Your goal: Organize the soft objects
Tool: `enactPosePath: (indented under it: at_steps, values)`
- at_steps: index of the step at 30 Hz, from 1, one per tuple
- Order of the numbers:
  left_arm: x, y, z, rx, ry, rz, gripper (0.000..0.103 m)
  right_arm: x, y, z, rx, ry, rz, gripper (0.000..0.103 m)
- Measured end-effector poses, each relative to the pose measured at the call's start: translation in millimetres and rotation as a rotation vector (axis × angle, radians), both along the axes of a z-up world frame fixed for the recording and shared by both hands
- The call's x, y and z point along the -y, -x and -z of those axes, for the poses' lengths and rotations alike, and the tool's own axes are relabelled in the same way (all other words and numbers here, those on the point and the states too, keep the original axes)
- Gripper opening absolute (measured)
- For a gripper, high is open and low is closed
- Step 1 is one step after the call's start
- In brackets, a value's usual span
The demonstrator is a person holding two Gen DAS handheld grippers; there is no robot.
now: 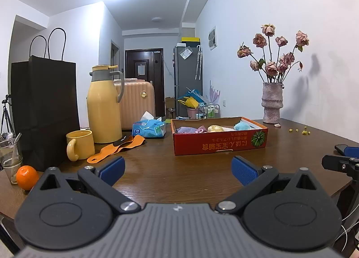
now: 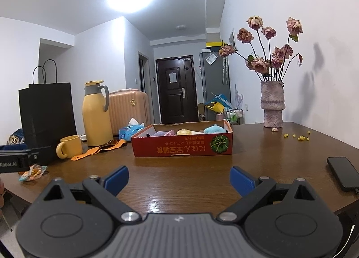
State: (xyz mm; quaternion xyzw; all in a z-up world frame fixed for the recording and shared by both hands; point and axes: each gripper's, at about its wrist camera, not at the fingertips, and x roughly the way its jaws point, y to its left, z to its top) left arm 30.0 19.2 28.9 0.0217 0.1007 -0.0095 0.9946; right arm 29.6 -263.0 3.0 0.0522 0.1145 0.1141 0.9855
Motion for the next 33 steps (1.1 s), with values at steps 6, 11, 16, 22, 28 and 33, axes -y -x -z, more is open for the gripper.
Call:
enactPosePath:
  at_steps: [6,11,16,22,28,33]
  values:
    - [0.4,-0.7,-0.7,-0.003,-0.001,0.002,0.103,-1.2,1.4,1.7,0.007,0.005,0.003,0.097]
    - [0.5,-0.8,-0.6,-0.004,-0.004,0.004,0.103,-2.6,-0.2,3.9,-0.01,0.012,0.003,0.098]
    - [0.5,-0.3,-0.6,-0.003,-0.004,0.005,0.103,-3.8,0.9,3.1,-0.003,0.018,-0.002,0.098]
    - [0.0,0.2,-1.1,0.007,-0.004,0.006,0.103,-5.5,2.5,2.3,0.009,0.03,0.004,0.098]
    - [-1.5,0.5,-1.9,0.007,0.002,0.006,0.103,-3.7,4.4,0.7,0.016,0.015,0.001,0.098]
    - [-2.9,3.6,-3.8,0.024,0.006,0.011,0.103,-2.9,4.8,0.2,0.022,0.013,0.003,0.098]
